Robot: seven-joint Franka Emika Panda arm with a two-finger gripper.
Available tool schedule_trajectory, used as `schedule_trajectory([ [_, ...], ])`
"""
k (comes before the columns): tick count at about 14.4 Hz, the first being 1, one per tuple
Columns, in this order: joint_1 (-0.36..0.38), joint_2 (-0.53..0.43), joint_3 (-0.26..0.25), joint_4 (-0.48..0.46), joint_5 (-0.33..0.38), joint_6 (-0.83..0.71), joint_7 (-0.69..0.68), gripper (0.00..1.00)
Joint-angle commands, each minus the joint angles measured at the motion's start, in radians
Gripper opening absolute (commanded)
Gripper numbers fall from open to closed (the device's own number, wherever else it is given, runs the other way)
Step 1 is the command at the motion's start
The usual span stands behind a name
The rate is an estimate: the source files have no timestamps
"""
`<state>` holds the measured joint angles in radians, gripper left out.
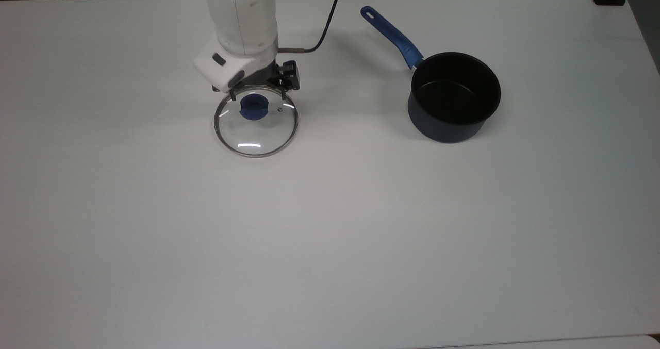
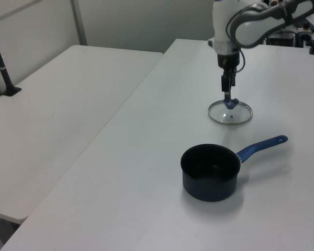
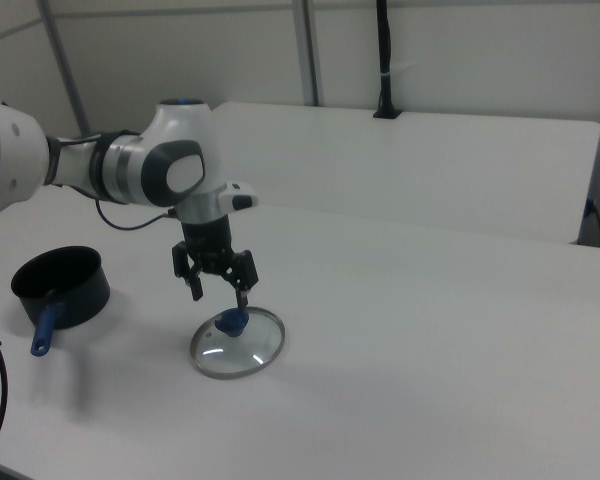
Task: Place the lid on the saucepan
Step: 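Close the gripper on the blue knob and lift the glass lid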
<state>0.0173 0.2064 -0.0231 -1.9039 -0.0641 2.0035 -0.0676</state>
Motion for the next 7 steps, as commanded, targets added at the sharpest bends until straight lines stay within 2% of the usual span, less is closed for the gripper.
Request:
schedule_trajectory([
  [1, -0.011, -0.022, -0.001, -0.073, 0.006, 0.046, -0.047, 1.0],
  [4, -0.046, 0.011, -0.001, -0.076, 0.01, 0.061, -0.047, 0.96],
  [7, -0.046, 0.016, 0.0, -0.081, 0.024, 0.13, -0.04, 0.95],
])
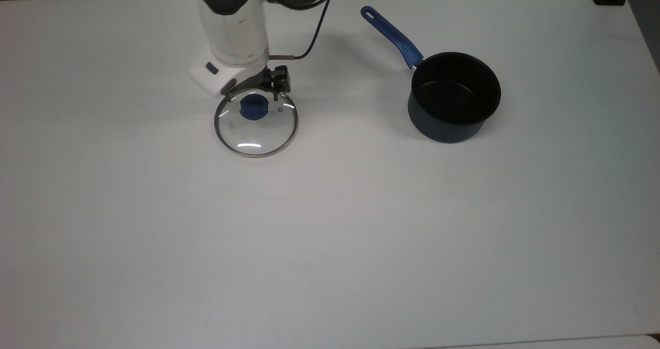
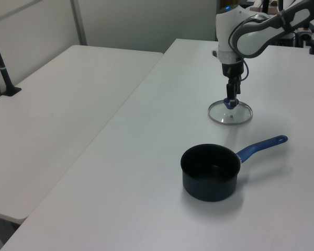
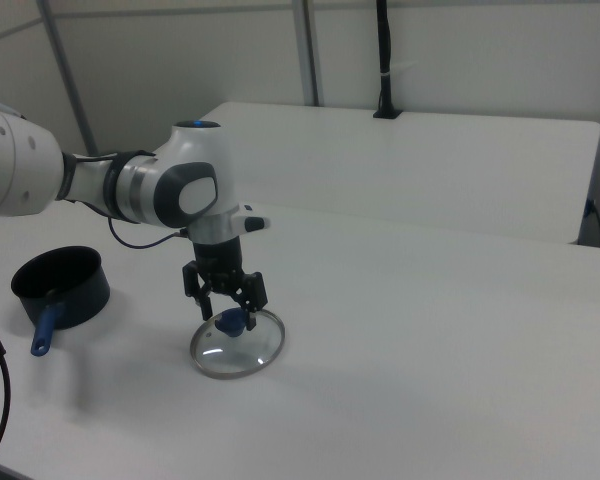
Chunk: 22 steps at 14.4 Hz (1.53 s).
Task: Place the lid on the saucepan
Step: 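Close the gripper on the blue knob and lift the glass lid, then carry the glass lid over to the black saucepan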
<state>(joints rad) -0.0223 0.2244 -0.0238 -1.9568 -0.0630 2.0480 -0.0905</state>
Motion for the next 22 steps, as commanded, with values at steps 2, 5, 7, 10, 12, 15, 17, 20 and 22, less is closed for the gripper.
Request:
schedule_trajectory([
  [2, -0.005, 0.019, 0.004, -0.028, 0.023, 0.097, -0.015, 0.91],
  [5, -0.002, 0.024, 0.007, -0.027, 0.025, 0.101, -0.015, 0.81],
  [7, -0.005, 0.018, 0.007, -0.022, 0.026, 0.098, -0.015, 0.58],
  [10, 0.004, 0.004, 0.01, -0.004, 0.057, 0.092, -0.011, 0.46],
  [12, 0.042, 0.004, 0.012, 0.062, 0.08, 0.037, 0.017, 0.46],
  [15, 0.14, 0.006, 0.012, 0.189, 0.094, -0.093, 0.095, 0.46],
  [17, 0.22, 0.006, 0.012, 0.261, 0.095, -0.17, 0.153, 0.46],
  [20, 0.347, 0.006, 0.012, 0.314, 0.095, -0.21, 0.234, 0.46],
  [22, 0.43, 0.007, 0.012, 0.323, 0.095, -0.21, 0.297, 0.46],
])
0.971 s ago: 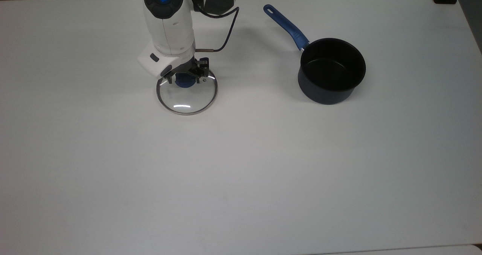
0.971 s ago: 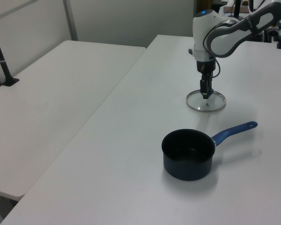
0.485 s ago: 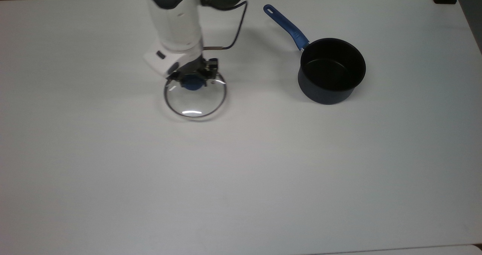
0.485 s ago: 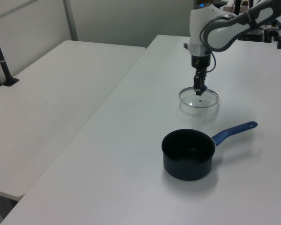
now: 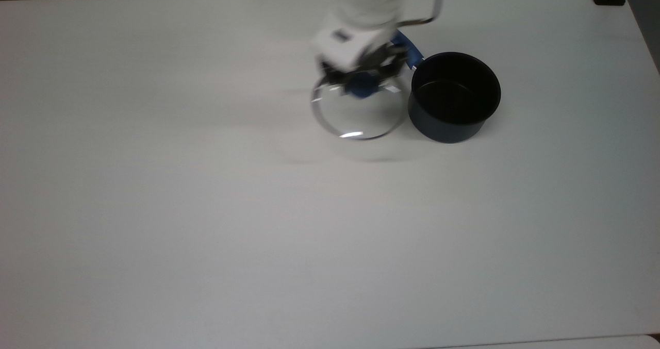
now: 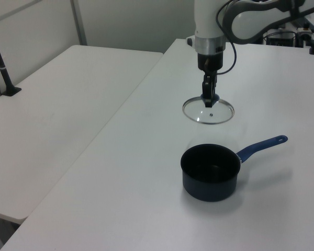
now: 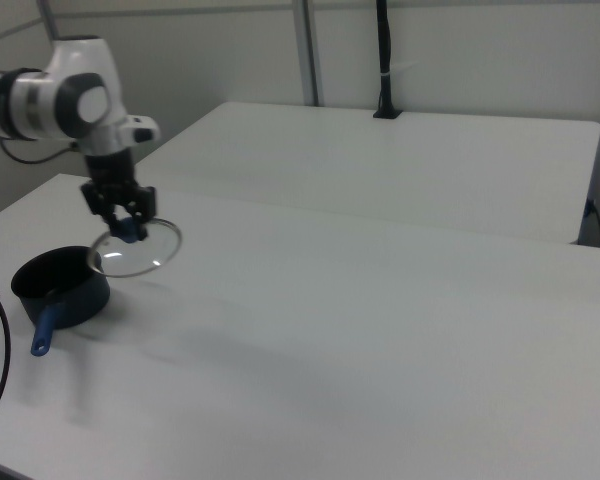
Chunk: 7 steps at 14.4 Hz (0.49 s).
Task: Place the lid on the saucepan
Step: 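Carry the glass lid over to the black saucepan, then lower the lid onto the saucepan rim and open the gripper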
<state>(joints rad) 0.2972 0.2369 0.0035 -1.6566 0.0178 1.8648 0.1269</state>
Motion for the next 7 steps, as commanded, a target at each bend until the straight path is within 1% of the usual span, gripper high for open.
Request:
schedule_trajectory([
  [1, 0.149, -0.005, -0.016, 0.024, 0.014, -0.029, 0.103, 0.46],
  [3, 0.219, 0.001, -0.016, 0.024, 0.014, -0.029, 0.155, 0.46],
  [5, 0.273, 0.018, -0.016, 0.024, 0.013, -0.018, 0.2, 0.46],
  [7, 0.295, 0.029, -0.016, 0.024, 0.011, -0.015, 0.206, 0.46],
])
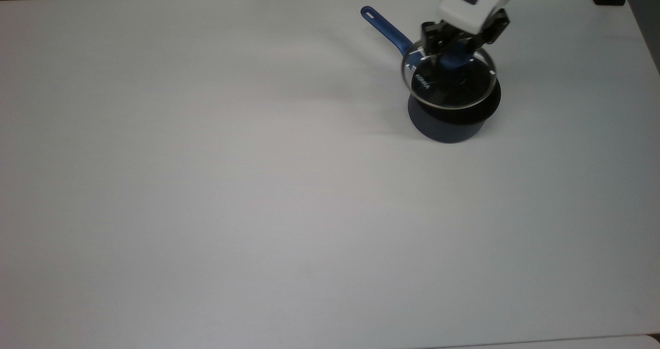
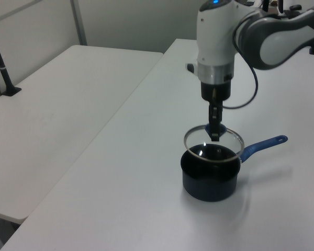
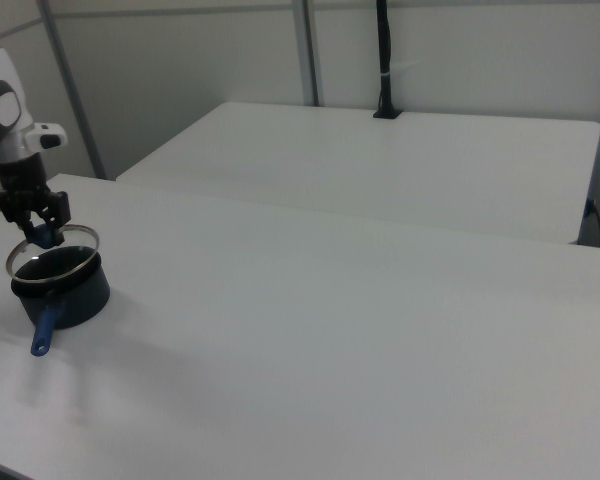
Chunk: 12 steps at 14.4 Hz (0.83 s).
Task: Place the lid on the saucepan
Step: 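Lower the lid onto the saucepan rim and open the gripper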
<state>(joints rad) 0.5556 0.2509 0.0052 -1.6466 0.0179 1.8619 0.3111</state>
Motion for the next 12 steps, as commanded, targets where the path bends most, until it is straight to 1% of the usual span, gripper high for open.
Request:
schedule_trajectory([
  [1, 0.044, 0.016, -0.019, 0.014, 0.01, -0.004, 0.028, 0.46],
  [3, 0.055, 0.036, -0.019, 0.017, 0.001, 0.016, 0.054, 0.46],
  [10, 0.056, 0.067, -0.019, 0.017, -0.001, 0.066, 0.056, 0.48],
  [11, 0.057, 0.068, -0.019, 0.017, -0.001, 0.066, 0.057, 0.51],
  [12, 0.057, 0.068, -0.019, 0.017, -0.001, 0.068, 0.057, 0.52],
])
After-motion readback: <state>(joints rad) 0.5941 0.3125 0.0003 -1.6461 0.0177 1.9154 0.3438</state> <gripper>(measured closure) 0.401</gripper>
